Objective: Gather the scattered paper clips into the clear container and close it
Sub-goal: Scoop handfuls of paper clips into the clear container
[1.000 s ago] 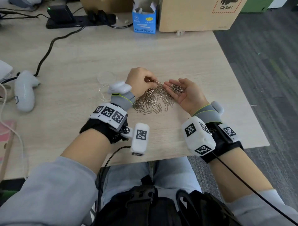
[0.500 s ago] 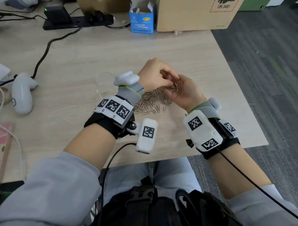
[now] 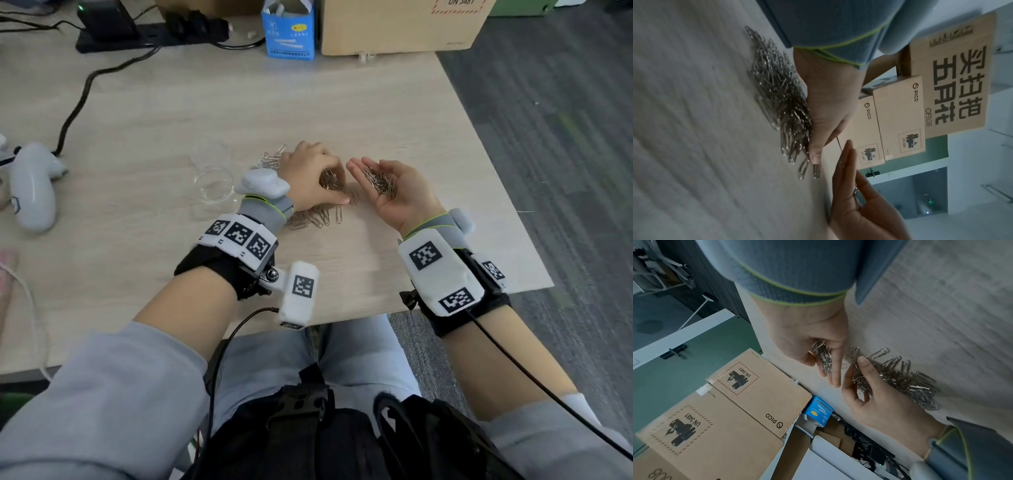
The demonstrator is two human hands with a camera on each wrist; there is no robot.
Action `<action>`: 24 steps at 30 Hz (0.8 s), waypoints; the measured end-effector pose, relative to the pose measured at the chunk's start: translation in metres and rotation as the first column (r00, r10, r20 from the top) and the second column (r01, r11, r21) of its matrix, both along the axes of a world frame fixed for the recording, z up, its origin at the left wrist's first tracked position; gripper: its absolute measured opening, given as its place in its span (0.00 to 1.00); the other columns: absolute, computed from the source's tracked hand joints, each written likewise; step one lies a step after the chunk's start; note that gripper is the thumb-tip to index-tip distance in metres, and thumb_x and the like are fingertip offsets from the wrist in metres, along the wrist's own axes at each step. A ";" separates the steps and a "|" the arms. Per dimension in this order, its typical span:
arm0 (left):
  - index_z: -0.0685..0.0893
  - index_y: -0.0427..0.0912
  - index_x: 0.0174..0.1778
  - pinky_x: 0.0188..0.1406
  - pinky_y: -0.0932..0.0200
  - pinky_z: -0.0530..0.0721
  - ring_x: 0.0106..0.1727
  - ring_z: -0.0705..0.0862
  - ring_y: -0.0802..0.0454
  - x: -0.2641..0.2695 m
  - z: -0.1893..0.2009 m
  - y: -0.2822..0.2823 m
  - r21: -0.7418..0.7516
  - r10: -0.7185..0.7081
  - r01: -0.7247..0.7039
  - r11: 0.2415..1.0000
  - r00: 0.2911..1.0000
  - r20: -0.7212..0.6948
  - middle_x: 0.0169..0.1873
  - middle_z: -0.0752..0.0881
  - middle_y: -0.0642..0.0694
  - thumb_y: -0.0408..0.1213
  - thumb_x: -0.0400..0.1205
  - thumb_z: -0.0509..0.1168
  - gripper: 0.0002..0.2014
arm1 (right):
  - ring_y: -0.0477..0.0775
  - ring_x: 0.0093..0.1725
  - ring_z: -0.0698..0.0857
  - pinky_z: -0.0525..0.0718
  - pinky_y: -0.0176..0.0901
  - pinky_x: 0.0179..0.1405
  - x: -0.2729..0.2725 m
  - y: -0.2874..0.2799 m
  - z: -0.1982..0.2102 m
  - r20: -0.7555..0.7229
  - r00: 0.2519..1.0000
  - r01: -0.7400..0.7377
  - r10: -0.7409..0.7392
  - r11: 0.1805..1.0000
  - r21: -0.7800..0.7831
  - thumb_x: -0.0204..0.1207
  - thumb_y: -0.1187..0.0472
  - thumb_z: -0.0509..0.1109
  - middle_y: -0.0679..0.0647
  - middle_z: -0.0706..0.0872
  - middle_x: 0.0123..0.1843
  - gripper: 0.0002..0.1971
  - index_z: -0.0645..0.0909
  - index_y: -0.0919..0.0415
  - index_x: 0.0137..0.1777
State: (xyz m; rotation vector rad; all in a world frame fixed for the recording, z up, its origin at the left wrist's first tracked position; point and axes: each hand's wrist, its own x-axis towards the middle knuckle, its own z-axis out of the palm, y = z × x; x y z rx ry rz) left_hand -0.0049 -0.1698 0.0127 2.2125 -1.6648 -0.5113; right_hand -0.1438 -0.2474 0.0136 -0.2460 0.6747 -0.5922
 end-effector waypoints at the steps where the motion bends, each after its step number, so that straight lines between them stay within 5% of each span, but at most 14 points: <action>1: 0.86 0.53 0.46 0.60 0.49 0.66 0.64 0.71 0.43 0.004 0.001 0.002 0.003 0.013 -0.013 1.000 1.000 -0.001 0.56 0.81 0.47 0.55 0.65 0.74 0.17 | 0.69 0.31 0.89 0.89 0.50 0.40 0.001 0.001 0.000 0.011 1.000 0.003 -0.003 1.000 0.011 0.83 0.69 0.52 0.73 0.88 0.33 0.13 0.76 0.78 0.47; 4: 0.86 0.54 0.44 0.59 0.48 0.66 0.63 0.71 0.42 0.017 0.006 0.014 -0.003 0.035 -0.035 0.999 0.999 0.021 0.54 0.82 0.47 0.53 0.67 0.74 0.13 | 0.72 0.36 0.88 0.89 0.52 0.40 0.007 0.004 -0.001 0.013 1.000 -0.007 0.006 1.000 0.027 0.83 0.70 0.52 0.74 0.88 0.34 0.13 0.76 0.79 0.48; 10: 0.79 0.58 0.61 0.67 0.44 0.65 0.71 0.65 0.42 0.033 0.013 0.034 0.108 0.039 -0.046 0.993 0.997 0.069 0.67 0.74 0.49 0.56 0.58 0.79 0.34 | 0.73 0.48 0.85 0.88 0.56 0.48 0.020 0.010 -0.001 -0.014 0.999 -0.041 0.041 0.999 -0.007 0.82 0.70 0.53 0.75 0.84 0.48 0.12 0.74 0.78 0.54; 17: 0.88 0.47 0.45 0.55 0.53 0.76 0.51 0.80 0.47 0.037 0.003 0.026 -0.076 0.117 -0.124 0.989 0.990 -0.085 0.51 0.84 0.42 0.40 0.67 0.76 0.11 | 0.75 0.50 0.85 0.90 0.56 0.43 0.024 0.011 -0.004 -0.060 0.998 -0.036 0.035 0.999 -0.015 0.82 0.69 0.54 0.76 0.79 0.63 0.20 0.66 0.79 0.71; 21: 0.90 0.43 0.38 0.51 0.53 0.80 0.43 0.83 0.50 0.042 0.004 0.021 -0.171 0.164 -0.190 0.967 0.974 -0.156 0.42 0.89 0.42 0.36 0.66 0.76 0.07 | 0.75 0.49 0.85 0.89 0.56 0.47 0.026 0.009 -0.001 -0.071 0.996 -0.047 0.045 0.998 -0.031 0.82 0.68 0.54 0.77 0.79 0.63 0.18 0.69 0.80 0.67; 24: 0.90 0.42 0.39 0.43 0.64 0.79 0.34 0.81 0.58 0.049 0.008 0.018 -0.215 0.187 -0.232 0.948 0.960 -0.210 0.37 0.90 0.43 0.36 0.66 0.77 0.07 | 0.74 0.50 0.84 0.88 0.56 0.47 0.032 0.010 0.002 -0.089 0.993 -0.088 0.084 0.995 -0.042 0.82 0.68 0.54 0.78 0.80 0.56 0.14 0.72 0.79 0.60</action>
